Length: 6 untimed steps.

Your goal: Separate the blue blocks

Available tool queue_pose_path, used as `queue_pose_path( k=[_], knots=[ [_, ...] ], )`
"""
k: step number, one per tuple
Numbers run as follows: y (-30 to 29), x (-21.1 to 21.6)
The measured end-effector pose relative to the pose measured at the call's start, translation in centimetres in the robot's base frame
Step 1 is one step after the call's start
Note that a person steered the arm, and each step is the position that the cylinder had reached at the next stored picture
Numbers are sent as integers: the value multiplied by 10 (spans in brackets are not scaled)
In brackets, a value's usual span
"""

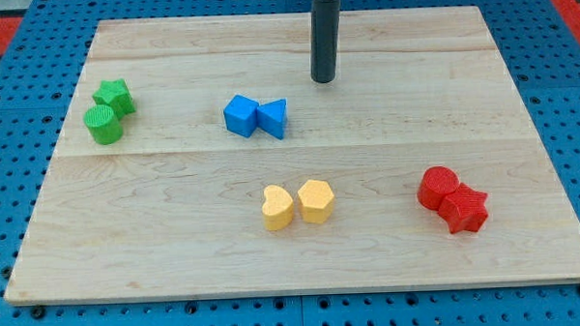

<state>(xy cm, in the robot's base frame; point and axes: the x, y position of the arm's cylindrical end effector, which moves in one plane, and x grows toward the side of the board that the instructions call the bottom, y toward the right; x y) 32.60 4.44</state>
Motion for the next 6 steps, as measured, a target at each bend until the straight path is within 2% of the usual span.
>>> queue_pose_path(
  k=[6],
  knots=[
    [14,-11]
  ],
)
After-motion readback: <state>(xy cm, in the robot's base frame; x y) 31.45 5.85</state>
